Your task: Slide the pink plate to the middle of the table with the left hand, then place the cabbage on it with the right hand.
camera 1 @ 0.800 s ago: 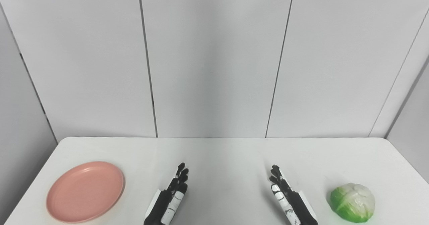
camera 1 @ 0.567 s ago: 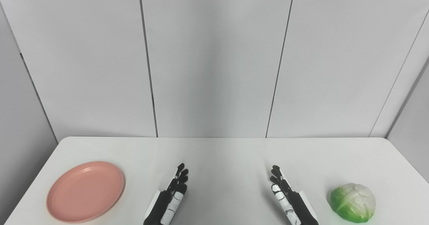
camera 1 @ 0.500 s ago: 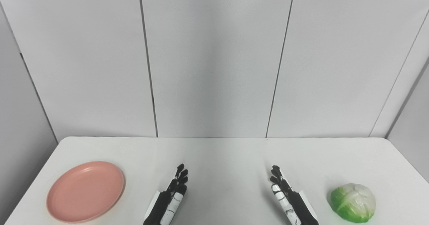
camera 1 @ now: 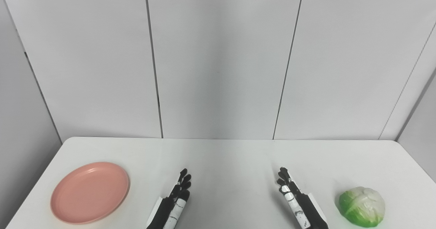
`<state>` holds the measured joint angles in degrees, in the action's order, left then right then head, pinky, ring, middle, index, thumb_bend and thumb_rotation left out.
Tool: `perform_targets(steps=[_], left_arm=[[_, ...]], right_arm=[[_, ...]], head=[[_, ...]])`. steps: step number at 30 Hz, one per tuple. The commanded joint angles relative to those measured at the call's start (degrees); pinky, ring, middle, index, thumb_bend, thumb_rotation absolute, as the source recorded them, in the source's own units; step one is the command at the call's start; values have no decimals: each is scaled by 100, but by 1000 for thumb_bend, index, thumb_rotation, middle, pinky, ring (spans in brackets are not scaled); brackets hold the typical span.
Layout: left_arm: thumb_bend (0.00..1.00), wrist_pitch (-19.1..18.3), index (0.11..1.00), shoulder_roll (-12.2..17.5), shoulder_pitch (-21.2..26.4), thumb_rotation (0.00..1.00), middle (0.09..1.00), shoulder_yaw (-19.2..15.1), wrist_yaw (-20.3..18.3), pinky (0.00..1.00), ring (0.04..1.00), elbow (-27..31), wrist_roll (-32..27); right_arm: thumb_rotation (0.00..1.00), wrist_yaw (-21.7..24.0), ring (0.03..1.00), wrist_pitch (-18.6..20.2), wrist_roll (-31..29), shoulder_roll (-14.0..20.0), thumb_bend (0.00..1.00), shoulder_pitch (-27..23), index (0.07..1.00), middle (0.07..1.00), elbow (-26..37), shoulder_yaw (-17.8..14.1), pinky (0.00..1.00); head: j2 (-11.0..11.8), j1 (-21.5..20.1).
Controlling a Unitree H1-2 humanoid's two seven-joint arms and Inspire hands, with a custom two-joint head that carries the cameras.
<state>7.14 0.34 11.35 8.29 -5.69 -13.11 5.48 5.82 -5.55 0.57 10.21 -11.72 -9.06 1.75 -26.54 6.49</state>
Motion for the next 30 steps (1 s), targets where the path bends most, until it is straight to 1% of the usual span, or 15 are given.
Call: perform_targets(steps=[1,2,3,5,6,8,12,14,15,16,21,23,26,27,30], left_arm=[[842,-378,998,32,-225,1000,986,40,-78,950,969,-58,4],[839,-385,1000,30,-218,1000,990,52,-90,963,976,-56,1],[838,-383,1000,17,-203,1000,992,65,-98,968,979,-62,-4],[824,-394,1000,-22,-177,1000,995,81,-80,983,988,-66,0],[821,-404,1000,-43,-165,1000,993,85,-63,975,985,-65,8],[823,-404,1000,-81,-119,1000,996,110,-31,972,986,-96,61],[840,-308,993,-191,22,1000,991,155,126,958,979,-300,222],[859,-280,992,-257,74,1000,992,153,165,959,979,-384,207],[862,-263,990,-295,103,1000,992,151,204,942,976,-426,217],[861,-255,988,-329,132,1000,991,154,240,927,973,-465,233],[851,-235,995,-436,273,1000,991,227,351,891,967,-623,366],[842,-213,990,-468,324,1000,986,257,439,890,959,-687,452],[743,78,960,-337,424,1000,935,588,882,801,897,-806,1324],[743,122,959,-348,448,1000,934,604,935,801,896,-859,1359],[775,36,967,-446,484,1000,946,507,889,837,919,-909,1110]], right_arm=[[1000,68,949,146,10,58,652,-54,982,971,71,-9,924],[1000,74,955,192,-25,55,674,-55,983,974,85,-29,939],[1000,82,957,233,-16,83,682,-66,984,975,89,-34,944],[1000,135,962,245,-104,117,690,-94,987,976,63,-70,949],[1000,171,977,236,-185,122,676,-107,996,988,45,-98,974],[1000,185,967,237,-149,168,644,-135,1000,982,31,-112,963],[1000,236,957,393,-19,325,621,-180,1000,978,137,-110,948],[1000,274,972,489,-165,325,620,-201,1000,990,155,-175,972],[1000,272,970,513,-142,345,595,-211,1000,989,164,-178,970],[1000,271,966,514,-119,366,578,-220,1000,987,167,-185,965],[1000,345,972,526,-195,465,539,-251,1000,993,146,-240,977],[1000,345,978,628,-244,462,532,-258,1000,996,188,-284,989],[1000,336,986,987,-270,457,475,-233,1000,996,443,-308,999],[1000,339,989,1104,-334,435,470,-231,1000,997,510,-338,999],[1000,296,998,1314,-410,361,452,-227,1000,1000,656,-388,1000]], head=[[-29,258],[-29,258],[-72,439],[-119,595],[-134,633],[-182,735],[-253,1260],[-266,1407],[-281,1449],[-228,1541],[-203,1855],[-191,1944],[-182,2078],[-178,2085],[-187,2086]])
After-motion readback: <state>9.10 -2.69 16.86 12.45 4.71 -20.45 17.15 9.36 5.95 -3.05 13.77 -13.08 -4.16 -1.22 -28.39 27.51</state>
